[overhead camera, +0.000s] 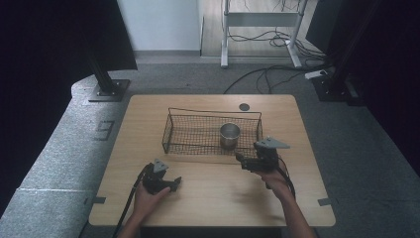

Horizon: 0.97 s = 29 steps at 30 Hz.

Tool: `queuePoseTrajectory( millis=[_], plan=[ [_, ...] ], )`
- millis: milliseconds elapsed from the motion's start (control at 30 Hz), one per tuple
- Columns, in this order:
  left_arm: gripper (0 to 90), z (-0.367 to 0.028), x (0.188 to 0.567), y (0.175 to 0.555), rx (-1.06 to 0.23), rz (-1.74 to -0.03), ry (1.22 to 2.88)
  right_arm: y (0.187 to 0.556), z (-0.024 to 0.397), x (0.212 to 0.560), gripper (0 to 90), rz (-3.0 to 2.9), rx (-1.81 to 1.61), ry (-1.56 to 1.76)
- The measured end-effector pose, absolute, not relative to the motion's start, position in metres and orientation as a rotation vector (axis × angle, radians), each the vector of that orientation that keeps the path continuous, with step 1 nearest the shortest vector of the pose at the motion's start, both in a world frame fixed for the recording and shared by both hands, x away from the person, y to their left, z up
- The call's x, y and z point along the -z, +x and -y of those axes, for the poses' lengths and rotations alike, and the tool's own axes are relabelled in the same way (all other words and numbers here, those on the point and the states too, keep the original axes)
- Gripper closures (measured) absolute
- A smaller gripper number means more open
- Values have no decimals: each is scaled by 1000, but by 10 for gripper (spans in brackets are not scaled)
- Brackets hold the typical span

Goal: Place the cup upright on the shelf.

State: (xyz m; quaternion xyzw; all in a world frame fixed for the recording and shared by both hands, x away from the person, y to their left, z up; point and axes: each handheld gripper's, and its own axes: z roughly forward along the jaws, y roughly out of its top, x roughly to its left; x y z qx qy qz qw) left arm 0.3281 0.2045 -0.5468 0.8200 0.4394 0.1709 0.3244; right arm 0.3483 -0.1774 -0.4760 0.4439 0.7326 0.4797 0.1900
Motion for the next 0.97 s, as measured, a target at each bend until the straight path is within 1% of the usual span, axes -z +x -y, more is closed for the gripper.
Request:
queuePoseTrajectory(
  millis=[433, 633, 967],
  plan=[
    [133, -204, 547, 328, -448, -1153, 2149, 302, 202, 522, 146, -2104, -1321, 1295],
    [133, -204, 547, 328, -449, -1153, 2149, 298, 205, 532, 149, -2119, -1294, 1310],
    [133, -204, 547, 328, -448, -1153, 2149, 299, 204, 535, 152, -2116, -1282, 1310]
  ],
)
